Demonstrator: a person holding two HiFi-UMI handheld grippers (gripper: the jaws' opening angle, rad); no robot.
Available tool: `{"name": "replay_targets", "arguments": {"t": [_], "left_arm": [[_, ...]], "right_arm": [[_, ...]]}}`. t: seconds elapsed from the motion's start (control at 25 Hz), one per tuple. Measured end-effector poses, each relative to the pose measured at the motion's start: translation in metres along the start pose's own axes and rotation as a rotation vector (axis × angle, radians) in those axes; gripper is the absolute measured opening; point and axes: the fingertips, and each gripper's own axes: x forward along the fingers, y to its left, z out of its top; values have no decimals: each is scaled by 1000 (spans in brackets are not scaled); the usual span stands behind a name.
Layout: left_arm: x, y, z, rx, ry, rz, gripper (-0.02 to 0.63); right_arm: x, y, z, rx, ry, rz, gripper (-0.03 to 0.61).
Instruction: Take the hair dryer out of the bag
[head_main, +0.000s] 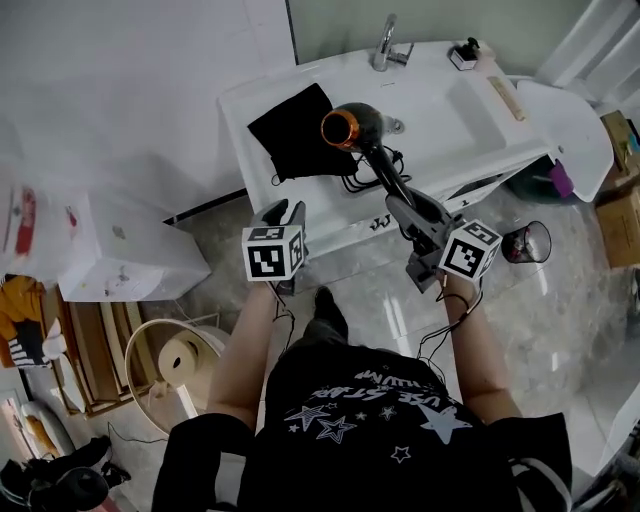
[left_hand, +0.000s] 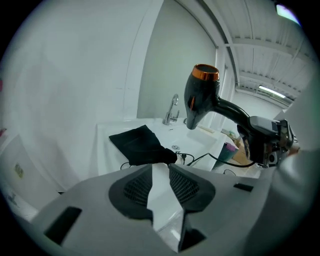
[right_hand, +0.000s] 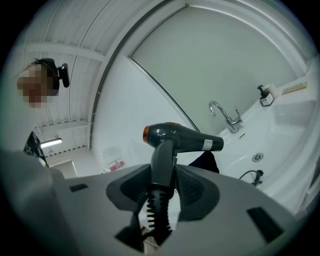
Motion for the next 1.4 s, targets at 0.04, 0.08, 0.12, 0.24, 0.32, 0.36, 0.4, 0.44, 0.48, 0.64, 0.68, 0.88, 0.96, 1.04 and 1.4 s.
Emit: {"name": "replay_targets", "arguments": {"t": [0.04, 0.08, 0.12, 0.24, 0.32, 0.36, 0.4, 0.44, 0.48, 0.64, 0.68, 0.88, 0.96, 1.04, 1.4], "left_arm": [[-6, -6, -1, 8, -13, 6, 102], [-12, -12, -2, 15, -25, 11, 75], [-18, -18, -3, 21, -36, 16, 49], [-38, -36, -8, 22, -65, 10, 14], [-52, -50, -13, 19, -79, -4, 14], [-60, -56, -17, 21, -85, -10, 14], [-68, -63, -20, 25, -90, -15, 14], [-76, -69, -24, 29, -95, -19, 14], [-84, -74, -28, 32, -100, -22, 14], [-109, -90, -40, 31, -118, -25, 14], [-114, -93, -43, 31, -120, -25, 14], [-134, -105, -58, 31, -123, -18, 14], [-140, -109, -61, 28, -125, -18, 14], [-146, -112, -65, 30, -128, -18, 14], [-159, -119, -85, 16, -117, -20, 14]], "right_arm": [[-8, 3, -1, -3, -3, 1, 156], [-16, 6, -3, -6, -4, 3, 156], [-24, 10, -5, -10, -5, 4, 156], [-45, 21, -12, -11, -14, 13, 155], [-58, 30, -17, -12, -24, 19, 156], [-65, 36, -20, -13, -25, 20, 155], [-71, 42, -22, -12, -27, 21, 156], [-78, 48, -24, -10, -32, 24, 156], [-84, 53, -26, -6, -42, 28, 155], [-105, 71, -30, 9, -73, 29, 155], [-109, 74, -30, 14, -78, 27, 156], [-128, 82, -37, 33, -94, 21, 156], [-134, 84, -41, 27, -90, 15, 156], [-138, 87, -46, 24, -85, 10, 156], [-147, 95, -61, 24, -79, 6, 156]]}}
